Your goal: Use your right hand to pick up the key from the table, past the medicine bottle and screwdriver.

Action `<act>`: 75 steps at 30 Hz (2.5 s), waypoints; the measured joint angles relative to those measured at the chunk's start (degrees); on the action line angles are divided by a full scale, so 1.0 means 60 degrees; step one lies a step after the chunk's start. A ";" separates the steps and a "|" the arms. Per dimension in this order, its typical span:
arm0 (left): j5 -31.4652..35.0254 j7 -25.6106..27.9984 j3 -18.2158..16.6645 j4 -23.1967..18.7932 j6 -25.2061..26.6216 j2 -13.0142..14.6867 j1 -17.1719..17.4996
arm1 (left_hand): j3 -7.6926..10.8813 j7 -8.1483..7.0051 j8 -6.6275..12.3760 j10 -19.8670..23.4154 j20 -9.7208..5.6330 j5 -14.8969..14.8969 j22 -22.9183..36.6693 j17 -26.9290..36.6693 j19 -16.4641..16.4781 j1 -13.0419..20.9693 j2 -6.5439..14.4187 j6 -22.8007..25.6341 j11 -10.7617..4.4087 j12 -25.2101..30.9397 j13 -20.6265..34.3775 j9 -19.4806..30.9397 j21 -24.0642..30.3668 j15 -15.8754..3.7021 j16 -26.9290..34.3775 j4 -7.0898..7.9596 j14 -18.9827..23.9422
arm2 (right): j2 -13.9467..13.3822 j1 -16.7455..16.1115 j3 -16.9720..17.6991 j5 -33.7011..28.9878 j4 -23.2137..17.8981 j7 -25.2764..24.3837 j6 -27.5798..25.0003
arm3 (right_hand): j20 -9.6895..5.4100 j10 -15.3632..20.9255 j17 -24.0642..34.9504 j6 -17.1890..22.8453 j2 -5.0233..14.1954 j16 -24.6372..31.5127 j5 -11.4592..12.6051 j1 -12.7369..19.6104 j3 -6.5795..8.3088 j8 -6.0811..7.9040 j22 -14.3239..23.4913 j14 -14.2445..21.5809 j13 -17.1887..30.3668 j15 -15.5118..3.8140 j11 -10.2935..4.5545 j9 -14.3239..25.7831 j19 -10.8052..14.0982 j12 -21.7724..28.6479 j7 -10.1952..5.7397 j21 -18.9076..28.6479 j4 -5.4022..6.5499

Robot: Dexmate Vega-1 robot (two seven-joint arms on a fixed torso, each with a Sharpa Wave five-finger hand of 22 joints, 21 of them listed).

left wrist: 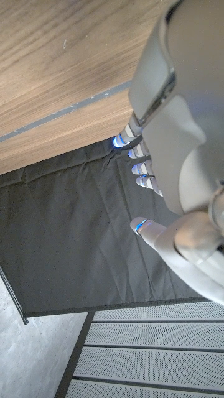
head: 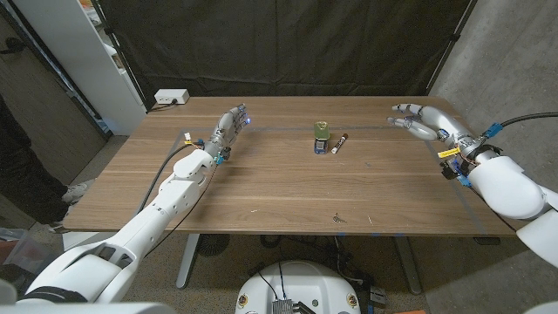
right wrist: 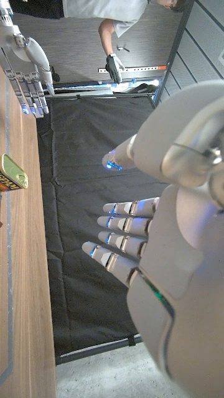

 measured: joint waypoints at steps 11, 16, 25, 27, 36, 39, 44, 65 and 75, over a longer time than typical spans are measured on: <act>0.0026 0.0051 0.0023 -0.0181 0.0064 0.0041 0.0072 | 0.0000 0.0000 0.0000 0.0000 0.0000 0.0000 -0.0001 0.0000 0.0000 0.0000 0.0000 0.0000 0.0000 0.0000 0.0000 0.0000 0.0000 0.0000 0.0000 0.0000 0.0000 | 0.0409 -0.0481 0.0519 -0.0554 -0.0428 0.0682 0.0081 | 0.0002 0.0292 0.0018 0.0265 -0.0114 0.0038 0.0047 0.0110 -0.0080 0.0080 0.0000 0.0413 -0.0001 -0.0097 0.0020 0.0050 0.0135 0.0074 0.0035 0.0000 0.0000; 0.0028 0.0058 0.0034 -0.0276 0.0096 0.0080 0.0119 | 0.0000 0.0000 0.0000 0.0000 0.0000 0.0000 0.0000 0.0000 0.0000 0.0000 0.0000 0.0000 0.0000 0.0000 0.0000 0.0000 0.0000 0.0000 0.0000 0.0000 0.0000 | 0.0667 -0.0760 0.0771 -0.0938 -0.0768 0.1045 0.0013 | -0.0012 0.0343 0.0026 0.0347 -0.0150 0.0095 0.0047 0.0074 -0.0080 0.0091 0.0000 0.0565 0.0046 -0.0117 0.0070 0.0050 0.0256 0.0075 0.0087 0.0000 0.0000; 0.0010 0.0029 0.0047 -0.0341 0.0117 0.0106 0.0149 | 0.0000 0.0000 0.0000 0.0000 0.0000 0.0000 0.0000 0.0000 0.0000 0.0000 0.0000 0.0000 0.0000 0.0000 0.0000 0.0000 0.0000 0.0000 0.0000 0.0000 0.0000 | 0.1019 -0.1035 0.0968 -0.1370 -0.1277 0.1399 -0.0177 | 0.0038 0.0548 0.0104 0.0499 -0.0150 0.0222 0.0083 0.0074 -0.0237 0.0128 0.0047 0.0894 0.0045 -0.0206 0.0070 0.0049 0.0306 0.0116 0.0071 0.0000 0.0079; 0.0004 0.0012 0.0047 -0.0341 0.0118 0.0106 0.0149 | 0.0000 0.0000 0.0000 0.0000 0.0000 0.0000 0.0000 0.0000 0.0000 0.0000 0.0000 0.0000 0.0000 0.0000 0.0000 0.0000 0.0000 0.0000 0.0000 0.0000 0.0000 | 0.1068 -0.1067 0.0972 -0.1370 -0.1364 0.1399 -0.0177 | 0.0046 0.0548 0.0115 0.0521 -0.0150 0.0223 0.0083 0.0074 -0.0237 0.0127 0.0049 0.0995 0.0045 -0.0232 0.0070 0.0049 0.0315 0.0149 0.0049 0.0023 0.0079; -0.0042 -0.0086 0.0057 -0.0355 0.0119 0.0152 0.0164 | 0.0000 0.0000 0.0000 0.0000 0.0000 0.0000 0.0000 0.0000 0.0000 0.0000 0.0000 0.0000 0.0000 0.0000 0.0000 0.0000 -0.0045 0.0000 0.0000 0.0000 0.0000 | 0.1233 -0.1164 0.0947 -0.2283 -0.1814 0.2109 -0.0688 | 0.0129 0.0779 0.0200 0.0766 -0.0278 0.0374 0.0119 -0.0063 -0.0350 0.0185 0.0049 0.1238 0.0090 -0.0276 0.0090 0.0048 0.0396 0.0189 0.0057 0.0058 0.0192; -0.0059 -0.0125 0.0056 -0.0354 0.0119 0.0155 0.0165 | 0.0000 0.0000 0.0000 0.0000 0.0000 0.0000 0.0000 0.0000 0.0000 0.0000 0.0000 0.0000 0.0000 0.0000 0.0000 0.0000 -0.0045 0.0000 0.0000 0.0000 0.0000 | 0.1239 -0.1168 0.0883 -0.2412 -0.1978 0.2223 -0.0810 | 0.0158 0.1048 0.0308 0.0998 -0.0318 0.0493 0.0156 -0.0189 -0.0496 0.0233 0.0048 0.1483 0.0142 -0.0341 0.0095 0.0047 0.0566 0.0310 0.0051 0.0095 0.0260; -0.0091 -0.0181 0.0051 -0.0312 0.0106 0.0159 0.0166 | 0.0000 0.0000 0.0000 0.0000 0.0000 0.0000 0.0000 0.0000 0.0000 0.0000 0.0000 0.0000 0.0000 0.0000 0.0000 0.0000 -0.0045 0.0000 0.0000 0.0000 0.0000 | 0.1233 -0.1166 0.0778 -0.2683 -0.2229 0.2461 -0.1056 | 0.0119 0.1418 0.0476 0.1332 -0.0308 0.0684 0.0156 -0.0347 -0.0646 0.0305 0.0065 0.1810 0.0222 -0.0441 0.0124 0.0088 0.0737 0.0486 0.0037 0.0132 0.0329; -0.0195 -0.0371 -0.0026 -0.0061 -0.0029 0.0140 0.0165 | 0.0000 0.0000 0.0000 0.0000 0.0000 0.0000 0.0000 0.0000 0.0000 0.0000 0.0000 0.0000 0.0000 0.0000 0.0001 0.0000 -0.0045 0.0041 0.0000 0.0000 -0.0041 | 0.0667 -0.0954 -0.0059 -0.4636 -0.3171 0.3733 -0.2951 | 0.0225 0.2443 0.1353 0.2007 -0.0818 0.1488 0.0642 -0.0012 -0.1042 0.0406 0.0137 0.3057 0.0751 -0.0729 -0.0081 0.0182 0.1380 0.1373 -0.0011 0.0317 0.0015; -0.0235 -0.0452 -0.0049 0.0018 -0.0054 0.0128 0.0167 | 0.0000 0.0000 0.0000 0.0000 0.0000 0.0000 0.0000 0.0000 0.0000 0.0000 0.0000 0.0000 0.0000 0.0000 0.0001 0.0000 -0.0045 0.0041 0.0000 0.0000 -0.0041 | 0.0151 -0.0764 -0.0624 -0.5513 -0.3585 0.4453 -0.3965 | 0.0295 0.2405 0.1939 0.2075 -0.0986 0.1995 0.0952 0.0672 -0.1174 0.0383 0.0181 0.3397 0.1064 -0.0895 -0.0202 0.0255 0.1450 0.1745 -0.0136 0.0316 -0.0117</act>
